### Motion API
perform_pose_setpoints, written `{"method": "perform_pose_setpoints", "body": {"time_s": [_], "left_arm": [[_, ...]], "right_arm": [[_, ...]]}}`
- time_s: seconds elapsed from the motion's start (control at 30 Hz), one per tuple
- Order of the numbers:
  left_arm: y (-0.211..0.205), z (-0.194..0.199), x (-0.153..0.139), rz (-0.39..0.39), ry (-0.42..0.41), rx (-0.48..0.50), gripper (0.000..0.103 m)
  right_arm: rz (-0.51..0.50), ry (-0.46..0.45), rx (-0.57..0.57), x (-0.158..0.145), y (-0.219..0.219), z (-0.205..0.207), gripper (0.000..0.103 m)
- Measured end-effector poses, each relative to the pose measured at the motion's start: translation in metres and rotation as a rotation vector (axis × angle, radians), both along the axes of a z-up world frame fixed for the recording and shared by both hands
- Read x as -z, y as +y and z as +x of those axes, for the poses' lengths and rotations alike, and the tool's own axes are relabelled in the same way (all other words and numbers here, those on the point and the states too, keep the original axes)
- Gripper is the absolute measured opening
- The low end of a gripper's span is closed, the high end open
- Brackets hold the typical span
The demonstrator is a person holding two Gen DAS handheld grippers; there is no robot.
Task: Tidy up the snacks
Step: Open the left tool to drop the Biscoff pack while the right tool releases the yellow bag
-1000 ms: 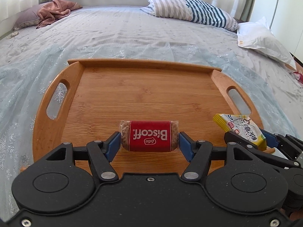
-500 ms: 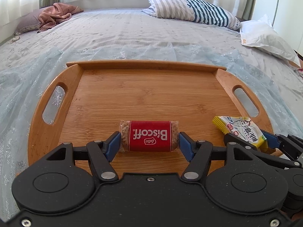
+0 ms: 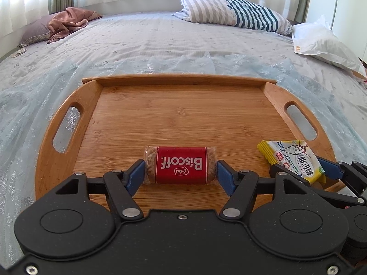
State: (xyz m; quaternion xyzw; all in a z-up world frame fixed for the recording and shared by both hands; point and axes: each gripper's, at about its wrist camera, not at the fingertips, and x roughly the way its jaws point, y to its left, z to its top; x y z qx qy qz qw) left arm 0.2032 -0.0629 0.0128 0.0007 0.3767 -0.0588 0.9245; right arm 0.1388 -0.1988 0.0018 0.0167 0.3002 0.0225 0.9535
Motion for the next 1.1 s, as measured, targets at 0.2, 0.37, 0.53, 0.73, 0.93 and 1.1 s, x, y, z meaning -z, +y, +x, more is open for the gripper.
{"method": "perform_pose_setpoints", "body": {"time_s": [0.2, 0.37, 0.53, 0.73, 0.93, 1.1], "left_arm": [[0.004, -0.006, -0.007, 0.014, -0.030, 0.010, 0.084], [0.011, -0.018, -0.018, 0.007, -0.046, 0.014, 0.091], [0.022, -0.039, -0.031, -0.004, -0.071, 0.022, 0.096], [0.035, -0.071, -0.036, -0.040, -0.084, 0.033, 0.098], [0.046, -0.097, -0.033, -0.075, -0.067, 0.031, 0.098], [0.055, -0.117, -0.032, -0.080, -0.071, 0.021, 0.098]], "right_arm": [[0.011, -0.009, -0.002, -0.004, -0.004, -0.005, 0.087], [0.018, -0.030, -0.003, -0.014, -0.005, -0.015, 0.090], [0.022, -0.058, 0.005, -0.024, -0.009, -0.032, 0.091], [0.026, -0.081, 0.008, -0.032, -0.012, -0.054, 0.092], [0.021, -0.102, 0.012, -0.034, -0.011, -0.076, 0.092], [0.017, -0.113, 0.035, -0.031, -0.012, -0.094, 0.092]]}}
